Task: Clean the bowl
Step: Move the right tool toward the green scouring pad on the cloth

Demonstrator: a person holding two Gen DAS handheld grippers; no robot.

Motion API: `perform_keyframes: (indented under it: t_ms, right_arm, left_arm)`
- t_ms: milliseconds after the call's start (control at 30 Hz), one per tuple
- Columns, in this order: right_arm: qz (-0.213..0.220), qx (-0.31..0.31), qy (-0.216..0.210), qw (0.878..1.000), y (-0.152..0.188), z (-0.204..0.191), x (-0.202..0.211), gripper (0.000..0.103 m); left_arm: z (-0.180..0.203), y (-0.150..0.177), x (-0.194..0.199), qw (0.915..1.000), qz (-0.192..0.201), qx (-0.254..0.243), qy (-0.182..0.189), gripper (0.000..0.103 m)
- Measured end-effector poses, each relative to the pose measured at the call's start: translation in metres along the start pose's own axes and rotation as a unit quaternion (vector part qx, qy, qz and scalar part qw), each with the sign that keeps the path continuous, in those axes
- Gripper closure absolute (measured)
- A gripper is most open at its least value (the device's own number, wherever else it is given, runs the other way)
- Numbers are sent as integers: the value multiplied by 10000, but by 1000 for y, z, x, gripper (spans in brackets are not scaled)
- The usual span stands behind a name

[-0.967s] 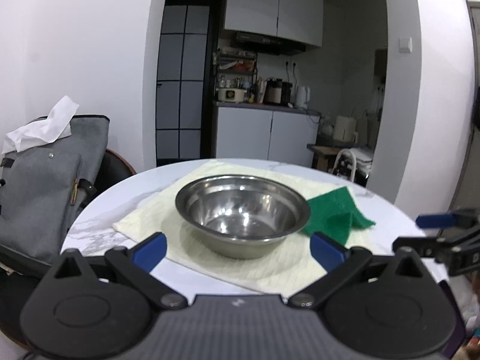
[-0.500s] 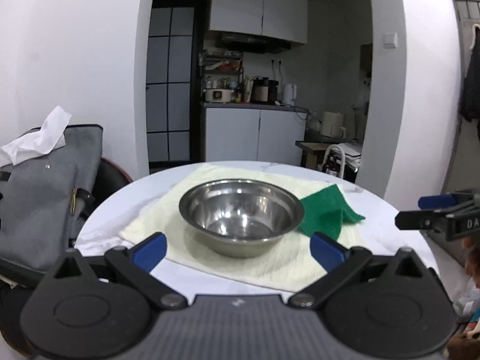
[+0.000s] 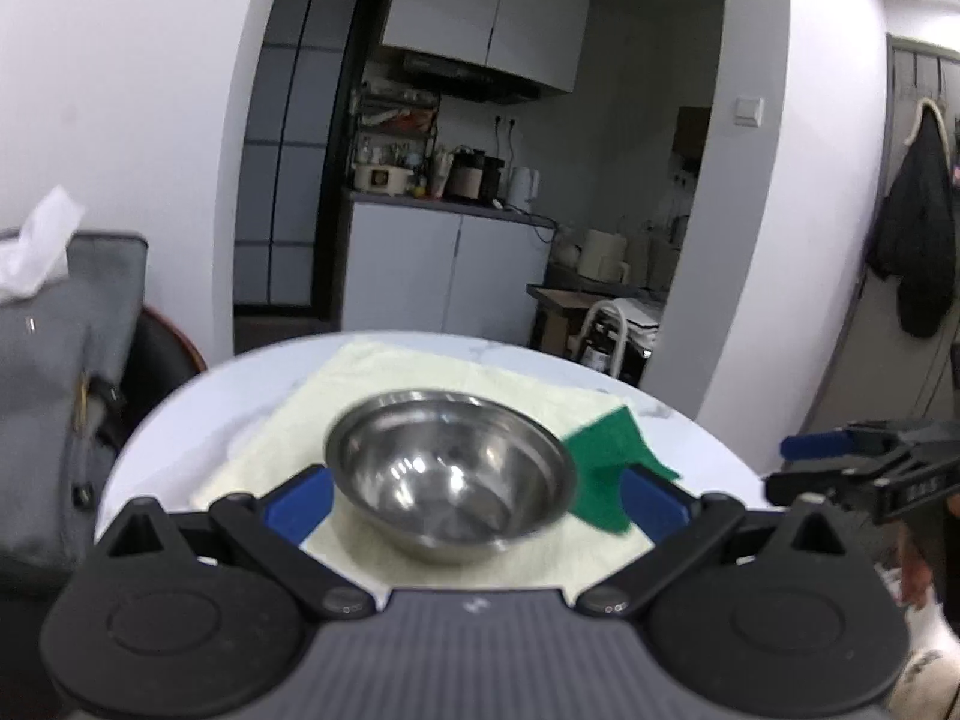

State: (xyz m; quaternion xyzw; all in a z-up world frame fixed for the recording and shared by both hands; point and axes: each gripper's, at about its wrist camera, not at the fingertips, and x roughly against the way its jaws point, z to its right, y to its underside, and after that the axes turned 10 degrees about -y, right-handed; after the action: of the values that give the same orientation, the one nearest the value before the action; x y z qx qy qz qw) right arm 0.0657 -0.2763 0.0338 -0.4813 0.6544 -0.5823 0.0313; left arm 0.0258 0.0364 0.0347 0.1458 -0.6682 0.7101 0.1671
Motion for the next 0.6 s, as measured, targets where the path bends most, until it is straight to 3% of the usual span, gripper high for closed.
perform_keyframes:
  t_ms: [67, 167, 267, 367, 600]
  right_arm:
    - [86, -33, -82, 9999, -3, 13, 0, 0]
    - [131, 13, -89, 9999, -5, 26, -5, 0]
    - [-120, 256, -656, 9974, -5, 45, -17, 0]
    - [-380, 430, -963, 9937, -4, 53, -30, 0]
    - [-502, 494, -1325, 9887, -4, 80, -47, 0]
  left_arm:
    - [1, -4, -10, 9999, -1, -36, -116, 0]
    - [-2, -7, -21, 9998, -177, 9, 70, 0]
    - [-6, -11, -37, 9983, -496, 136, 259, 0]
    - [-4, -10, -41, 9979, -562, 80, 302, 0]
    - [6, -22, -49, 9960, -827, -249, -236, 0]
